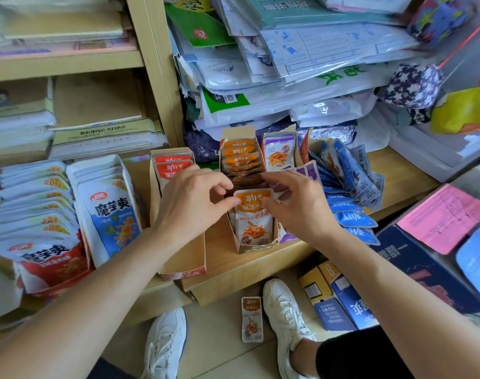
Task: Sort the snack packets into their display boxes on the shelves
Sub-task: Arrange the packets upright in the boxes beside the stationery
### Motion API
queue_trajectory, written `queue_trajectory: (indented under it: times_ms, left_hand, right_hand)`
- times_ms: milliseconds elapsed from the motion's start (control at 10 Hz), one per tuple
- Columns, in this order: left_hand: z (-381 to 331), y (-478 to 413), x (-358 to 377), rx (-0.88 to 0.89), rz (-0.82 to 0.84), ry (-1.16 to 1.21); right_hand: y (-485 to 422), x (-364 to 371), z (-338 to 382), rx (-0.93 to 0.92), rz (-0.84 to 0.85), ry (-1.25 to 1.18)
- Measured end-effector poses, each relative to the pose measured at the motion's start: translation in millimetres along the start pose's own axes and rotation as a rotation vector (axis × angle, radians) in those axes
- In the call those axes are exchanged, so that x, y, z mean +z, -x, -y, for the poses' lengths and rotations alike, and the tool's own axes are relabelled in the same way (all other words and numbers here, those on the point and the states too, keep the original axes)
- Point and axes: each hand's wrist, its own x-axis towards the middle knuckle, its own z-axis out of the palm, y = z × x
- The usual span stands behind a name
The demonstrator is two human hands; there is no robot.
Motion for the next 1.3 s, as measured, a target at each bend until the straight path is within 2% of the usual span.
queue_trajectory:
  times_ms: [100,200,300,500,700,800,900,1000,1100,1200,1300]
  left_hand:
    - [4.5,-3.0,-5.3,-0.002,-0.037,-0.007]
    - [9.4,-3.9,-5.9,0.008,-0.012,-0.033]
    - [6.7,-7.2,-4.0,0.04,0.008,-0.063]
    - [6.0,-11.9,-2.8,-0.036,-0.037,-0.095]
    - [-0.9,4.8,-13.0,0.011,-0.059,-0.055]
    - [-12.4,33.4,-22.2,0.107,-0.082,-0.018]
    - [-27.7,78.2,-22.0,0.228,0.018,0.042]
    - [-30.3,127.3,-6.4,0.287,0.197,0.063]
    - [-23.3,163.1,8.4,0.39,0.258,-0.055]
    - [-11.0,167.0,15.6,0.412,0.233,-0.318]
    - [-2.6,161.8,17.6,0.354,0.308,-0.522]
  right_hand:
    - [5.8,3.3,2.2,0.04,-0.074,-0.012]
    - [13.0,13.9,0.0,-0.007,-0.082,0.125]
    - [15.3,22.4,-2.4,-0.047,-0.03,0.181]
    - [10.2,19.0,-9.8,-0.132,0.016,0.281]
    - [52.1,4.9,-4.4,-0.194,-0.149,0.099]
    - [94.4,6.8,-1.0,-0.179,-0.16,-0.056]
    - [132.9,26.3,-15.7,-0.095,-0.075,-0.068]
    - [160.1,64.2,-50.6,0.075,0.17,0.044]
    - [176.1,112.3,-90.1,0.319,0.502,0.17]
    - [184.0,158.1,-122.0,0.481,0.689,0.225]
    - [191.0,198.9,-146.2,0.609,0.789,0.186]
